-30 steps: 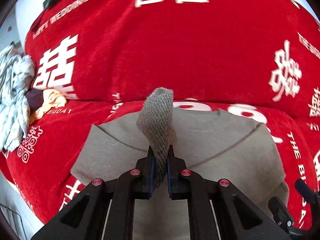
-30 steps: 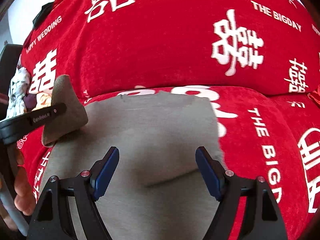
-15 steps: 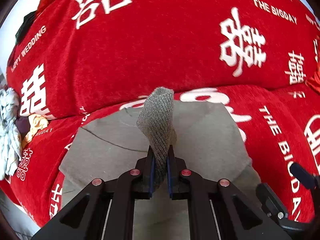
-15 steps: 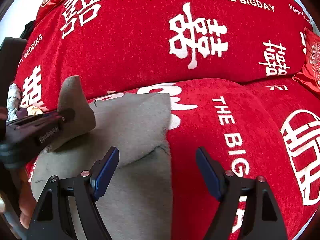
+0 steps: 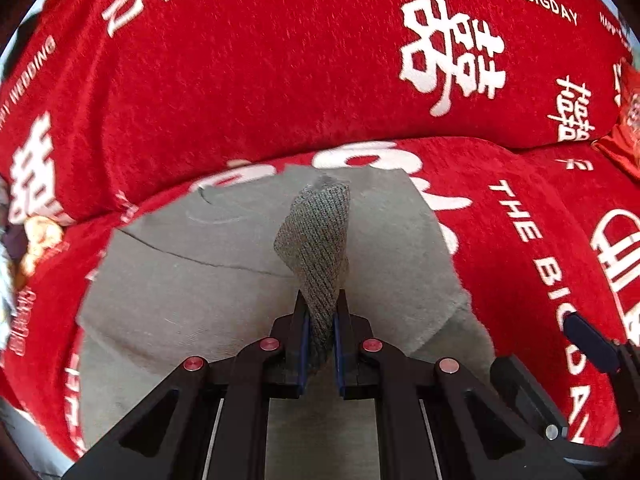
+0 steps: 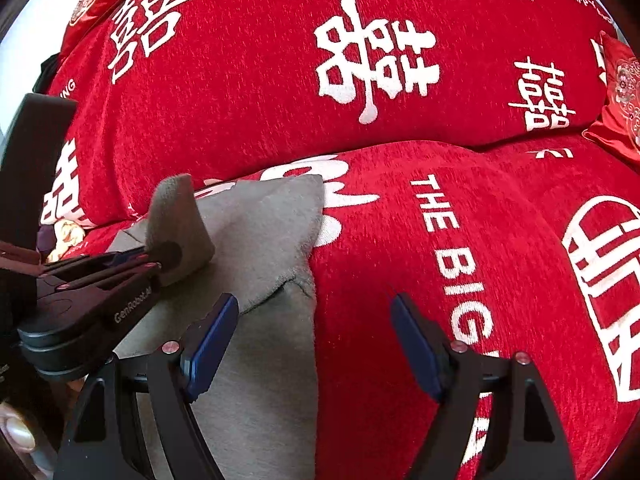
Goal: Fold small clothes
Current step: 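Fold the held sleeve across the sweater body with the left gripper, then release the sleeve and flatten the folded sweater with both grippers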
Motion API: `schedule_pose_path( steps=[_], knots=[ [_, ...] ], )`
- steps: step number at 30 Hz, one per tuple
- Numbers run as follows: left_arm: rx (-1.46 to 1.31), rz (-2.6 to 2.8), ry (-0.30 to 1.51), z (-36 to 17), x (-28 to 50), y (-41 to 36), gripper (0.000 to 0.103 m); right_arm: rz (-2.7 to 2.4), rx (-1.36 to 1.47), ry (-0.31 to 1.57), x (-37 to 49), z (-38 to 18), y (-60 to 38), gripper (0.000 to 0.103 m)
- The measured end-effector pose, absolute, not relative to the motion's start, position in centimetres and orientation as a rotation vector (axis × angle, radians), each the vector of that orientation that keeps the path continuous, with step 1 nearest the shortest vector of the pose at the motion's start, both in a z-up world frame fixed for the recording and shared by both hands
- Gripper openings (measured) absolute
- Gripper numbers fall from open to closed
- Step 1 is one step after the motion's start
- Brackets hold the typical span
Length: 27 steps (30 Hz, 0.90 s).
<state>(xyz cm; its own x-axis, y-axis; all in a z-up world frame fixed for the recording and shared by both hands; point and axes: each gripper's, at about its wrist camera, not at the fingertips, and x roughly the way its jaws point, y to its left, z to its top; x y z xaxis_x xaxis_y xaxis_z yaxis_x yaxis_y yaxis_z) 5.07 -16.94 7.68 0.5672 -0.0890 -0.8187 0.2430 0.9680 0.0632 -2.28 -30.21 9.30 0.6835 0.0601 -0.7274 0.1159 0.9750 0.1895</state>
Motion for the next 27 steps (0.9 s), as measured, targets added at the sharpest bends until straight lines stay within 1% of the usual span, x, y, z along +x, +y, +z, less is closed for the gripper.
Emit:
schedule_pose_path(
  steps=[5,9,10,11,12,13,14,21,27],
  knots=[
    [0.06,-0.267,0.995,6.2,5.5,-16.2,0.012,-0.043,0.242,0.823,-2.5,8.9,-30.8,0.081],
    [0.039,-0.307,1.022,5.1,5.7,-16.2,0.012,-0.051,0.259,0.829,-2.5,8.5,-31.3,0.081],
    [0.026,-0.322,1.031,4.9,5.8,-16.0,0.015,-0.051,0.261,0.83,-2.6,8.4,-31.4,0.081],
    [-0.009,-0.353,1.047,4.5,5.9,-15.7,0.037,-0.05,0.262,0.83,-2.6,8.4,-31.4,0.081],
    [-0.043,-0.381,1.065,4.2,6.0,-15.4,0.053,-0.05,0.264,0.83,-2.7,8.3,-31.5,0.081],
    [-0.076,-0.39,1.074,3.9,6.1,-15.1,0.076,-0.052,0.266,0.831,-2.7,8.3,-31.5,0.081],
    [-0.1,-0.374,1.054,3.9,6.0,-14.7,0.078,-0.053,0.268,0.832,-2.8,8.2,-31.4,0.082],
    [-0.099,-0.399,1.038,3.9,5.6,-14.3,0.078,-0.06,0.285,0.841,-3.0,7.6,-31.9,0.082],
    [-0.077,-0.514,1.006,5.4,3.4,-12.4,0.078,-0.011,0.355,0.821,-3.4,8.6,-31.9,0.082]
  ],
)
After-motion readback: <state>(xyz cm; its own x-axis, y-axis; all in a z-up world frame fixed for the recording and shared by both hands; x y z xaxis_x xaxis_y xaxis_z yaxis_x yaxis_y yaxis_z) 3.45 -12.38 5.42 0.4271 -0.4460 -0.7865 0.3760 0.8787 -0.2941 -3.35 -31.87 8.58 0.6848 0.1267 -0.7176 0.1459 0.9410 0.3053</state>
